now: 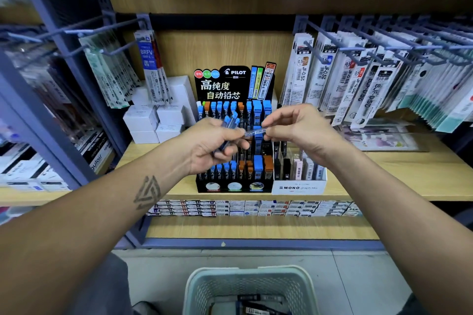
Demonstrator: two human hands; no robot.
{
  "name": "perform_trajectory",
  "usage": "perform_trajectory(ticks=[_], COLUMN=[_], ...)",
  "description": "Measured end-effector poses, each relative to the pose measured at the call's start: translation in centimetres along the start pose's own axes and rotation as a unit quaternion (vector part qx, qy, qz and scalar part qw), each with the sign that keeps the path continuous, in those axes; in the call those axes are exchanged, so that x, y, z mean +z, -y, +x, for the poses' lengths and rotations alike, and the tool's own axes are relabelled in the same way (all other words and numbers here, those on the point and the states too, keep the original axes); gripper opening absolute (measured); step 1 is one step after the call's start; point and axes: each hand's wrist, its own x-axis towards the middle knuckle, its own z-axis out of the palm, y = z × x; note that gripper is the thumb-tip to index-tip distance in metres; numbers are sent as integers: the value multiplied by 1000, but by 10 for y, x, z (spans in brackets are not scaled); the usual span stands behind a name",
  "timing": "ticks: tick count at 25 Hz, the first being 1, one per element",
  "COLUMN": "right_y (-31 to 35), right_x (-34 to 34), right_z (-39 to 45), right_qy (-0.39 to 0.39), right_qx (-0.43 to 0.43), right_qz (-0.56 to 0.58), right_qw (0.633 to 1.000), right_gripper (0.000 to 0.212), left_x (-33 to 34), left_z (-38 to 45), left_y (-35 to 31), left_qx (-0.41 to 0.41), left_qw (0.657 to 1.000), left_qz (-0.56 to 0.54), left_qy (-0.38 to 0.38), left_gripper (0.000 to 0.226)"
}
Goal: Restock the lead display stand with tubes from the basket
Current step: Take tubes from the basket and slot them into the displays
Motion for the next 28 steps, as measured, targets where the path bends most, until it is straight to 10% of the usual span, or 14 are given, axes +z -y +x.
perform_trajectory(ticks=[5, 14, 21, 28], right_y=[4, 8, 11, 12], right_x=[31, 69, 74, 65], right_z=[-2, 0, 9, 10], right_qy=[92, 157, 31, 9], right_qx=[-17, 22, -32, -26], right_qz=[-108, -3, -10, 56], right_qw=[990, 987, 999, 998], right_gripper=[14, 73, 21, 18], left_x=[-18, -46, -52, -53], left_z=[-6, -18, -20, -20], left_y=[1, -1, 6, 5], left_qx=[35, 57, 17, 26], left_qw=[998, 994, 995, 995], left_qz=[47, 35, 96, 100], left_qy=[-38, -86, -24, -11], left_gripper=[16, 10, 15, 6])
